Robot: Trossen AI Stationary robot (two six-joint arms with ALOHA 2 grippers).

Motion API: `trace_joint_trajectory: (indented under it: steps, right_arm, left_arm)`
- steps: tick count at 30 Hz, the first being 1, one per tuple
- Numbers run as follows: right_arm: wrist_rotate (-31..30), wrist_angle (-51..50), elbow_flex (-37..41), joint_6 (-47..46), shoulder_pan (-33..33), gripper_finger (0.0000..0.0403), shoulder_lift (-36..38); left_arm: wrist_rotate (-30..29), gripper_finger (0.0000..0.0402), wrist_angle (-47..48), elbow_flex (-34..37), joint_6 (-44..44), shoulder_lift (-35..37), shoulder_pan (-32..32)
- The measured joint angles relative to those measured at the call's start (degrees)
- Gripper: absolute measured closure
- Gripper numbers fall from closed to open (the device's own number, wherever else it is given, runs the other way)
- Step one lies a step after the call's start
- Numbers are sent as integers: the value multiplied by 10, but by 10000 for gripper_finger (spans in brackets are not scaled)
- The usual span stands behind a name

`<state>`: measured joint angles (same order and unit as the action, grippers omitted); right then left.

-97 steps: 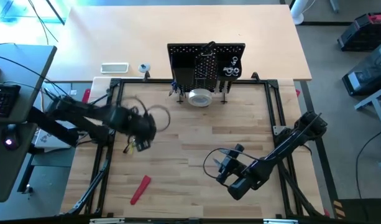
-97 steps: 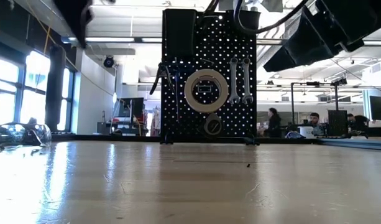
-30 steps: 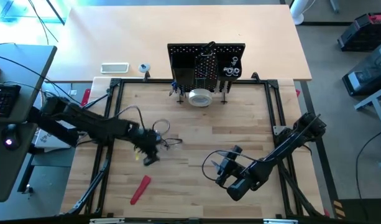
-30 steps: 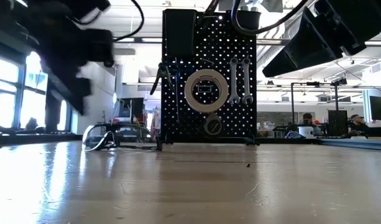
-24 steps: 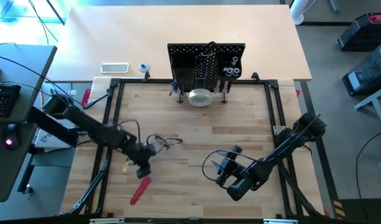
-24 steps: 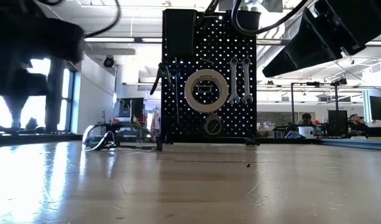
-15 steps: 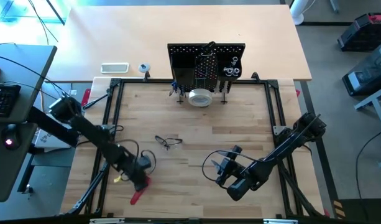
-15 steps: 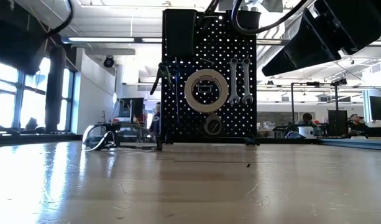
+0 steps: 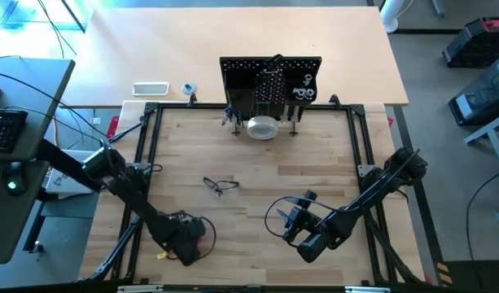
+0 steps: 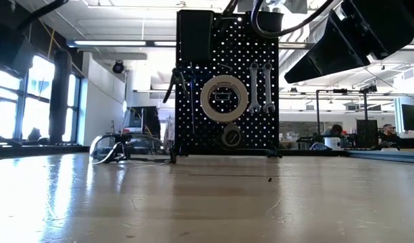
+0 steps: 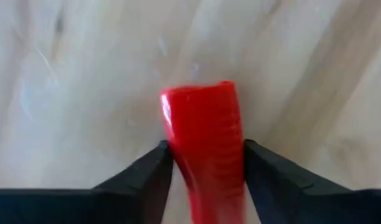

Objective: Hang tools onto peg board
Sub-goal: Put the red cutter knife into the left black bin on the peg board

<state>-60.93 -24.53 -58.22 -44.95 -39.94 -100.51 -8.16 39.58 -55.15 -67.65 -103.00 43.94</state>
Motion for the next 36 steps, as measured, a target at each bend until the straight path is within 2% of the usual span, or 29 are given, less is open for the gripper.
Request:
trace_joint_trajectory:
  steps: [3, 5, 7, 9, 14, 16, 22, 27, 32, 36]
  right_arm:
    - [0, 0, 0, 0, 2, 199, 0]
    - [0, 0, 0, 0, 2, 199, 0]
    - [-2, 0, 0, 0, 2, 199, 0]
    - [-3, 0, 0, 0, 2, 199, 0]
    - [12, 0, 0, -8, 2, 199, 0]
    - [19, 0, 0, -16, 2, 199, 0]
    - [32, 0, 0, -65, 2, 199, 0]
    - [47, 9, 0, -92, 14, 199, 0]
    - [67, 58, 0, -56, 25, 199, 0]
    - [50, 96, 0, -5, 28, 199, 0]
  left_arm:
    - [-34, 257, 4, -12, 40, -13, -10]
    - [-87, 280, -10, -12, 66, -16, -25]
    - [-137, 284, -32, -10, 105, -19, -44]
    - [-161, 284, -53, -9, 136, -20, -58]
    - [-174, 292, -112, -9, 223, -17, -96]
    - [-179, 316, -122, -7, 246, -14, -105]
    - [-218, 350, -168, -7, 333, 5, -125]
    - [-234, 351, -184, -19, 392, 8, -135]
    - [-260, 351, -183, -42, 449, 9, -137]
    - [-283, 351, -184, -66, 513, 18, -136]
